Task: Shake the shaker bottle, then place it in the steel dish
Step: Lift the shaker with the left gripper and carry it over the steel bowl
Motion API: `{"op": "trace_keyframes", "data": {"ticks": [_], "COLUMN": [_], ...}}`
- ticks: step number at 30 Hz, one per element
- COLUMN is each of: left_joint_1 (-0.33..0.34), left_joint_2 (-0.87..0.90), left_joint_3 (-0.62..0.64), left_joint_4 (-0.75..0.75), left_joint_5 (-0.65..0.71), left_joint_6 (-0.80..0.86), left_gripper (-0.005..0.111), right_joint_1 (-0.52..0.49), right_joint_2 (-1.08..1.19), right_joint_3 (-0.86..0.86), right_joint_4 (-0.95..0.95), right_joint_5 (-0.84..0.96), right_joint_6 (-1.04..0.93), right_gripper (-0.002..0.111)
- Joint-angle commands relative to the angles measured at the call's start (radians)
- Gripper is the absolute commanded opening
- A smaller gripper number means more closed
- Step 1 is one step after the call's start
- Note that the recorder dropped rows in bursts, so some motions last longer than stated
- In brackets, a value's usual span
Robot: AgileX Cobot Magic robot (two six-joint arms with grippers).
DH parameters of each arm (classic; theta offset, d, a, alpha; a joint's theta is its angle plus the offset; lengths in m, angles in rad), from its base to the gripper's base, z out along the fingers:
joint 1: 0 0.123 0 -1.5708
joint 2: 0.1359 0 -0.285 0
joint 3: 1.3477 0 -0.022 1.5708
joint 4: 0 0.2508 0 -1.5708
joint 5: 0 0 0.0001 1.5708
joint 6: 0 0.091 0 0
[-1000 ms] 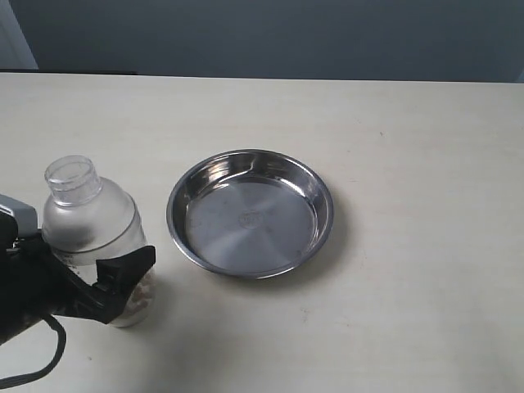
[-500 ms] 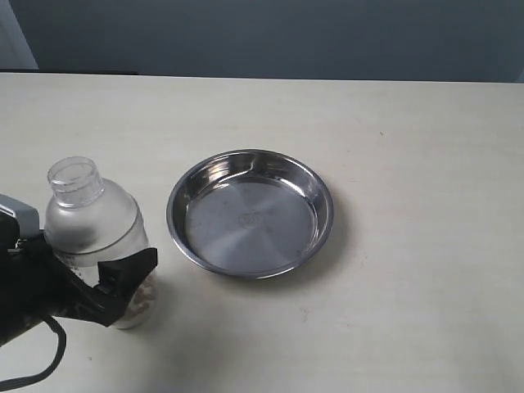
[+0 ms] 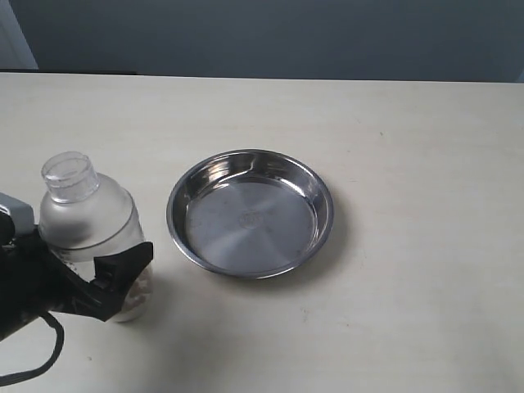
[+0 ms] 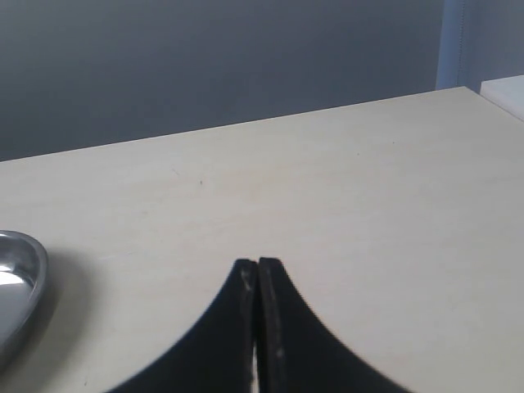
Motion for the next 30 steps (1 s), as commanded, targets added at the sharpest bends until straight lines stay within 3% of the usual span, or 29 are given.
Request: {"op": "trace_keyframes", "data": {"ticks": [1,7,14,17,21,23,24,26,27,28,30], "left_joint_1": [-0.006,-0.006,-0.006,-0.006,-0.006,-0.022,-0.047,-0.049,-0.057,-0.078,-0.106], "left_joint_2": [-0.061,-0.166,-0.249,-0.247,-0.245,-0.199,-0.106,-0.054,-0.092,-0.144,-0.142], "left_joint_3": [-0.035,-0.219,-0.561,-0.66,-0.774,-0.724,-0.609,-0.593,-0.655,-0.751,-0.822], "left_joint_4": [0.007,0.166,0.484,0.614,0.66,0.655,0.65,0.628,0.662,0.74,0.75], "left_joint_5": [-0.035,0.304,0.661,0.716,0.707,0.763,0.758,0.62,0.545,0.575,0.767], "left_joint_6": [-0.017,-0.135,-0.407,-0.52,-0.525,-0.645,-0.652,-0.691,-0.698,-0.693,-0.697], "left_gripper": [0.0,0.0,0.0,0.0,0.0,0.0,0.0,0.0,0.0,0.0,0.0], "right_joint_1": [-0.005,-0.005,-0.005,-0.005,-0.005,-0.005,-0.005,-0.005,-0.005,-0.005,-0.005], "right_joint_2": [-0.005,-0.005,-0.005,-0.005,-0.005,-0.005,-0.005,-0.005,-0.005,-0.005,-0.005], "right_joint_3": [0.001,0.001,0.001,0.001,0.001,0.001,0.001,0.001,0.001,0.001,0.001], "right_joint_4": [-0.002,-0.002,-0.002,-0.002,-0.002,-0.002,-0.002,-0.002,-0.002,-0.002,-0.002], "right_joint_5": [-0.007,-0.007,-0.007,-0.007,-0.007,-0.007,-0.007,-0.007,-0.007,-0.007,-0.007], "right_joint_6": [0.0,0.0,0.0,0.0,0.0,0.0,0.0,0.0,0.0,0.0,0.0], "right_gripper": [-0.001,-0.001,-0.001,-0.001,-0.001,-0.001,-0.001,-0.001,-0.001,-0.001,-0.001]}}
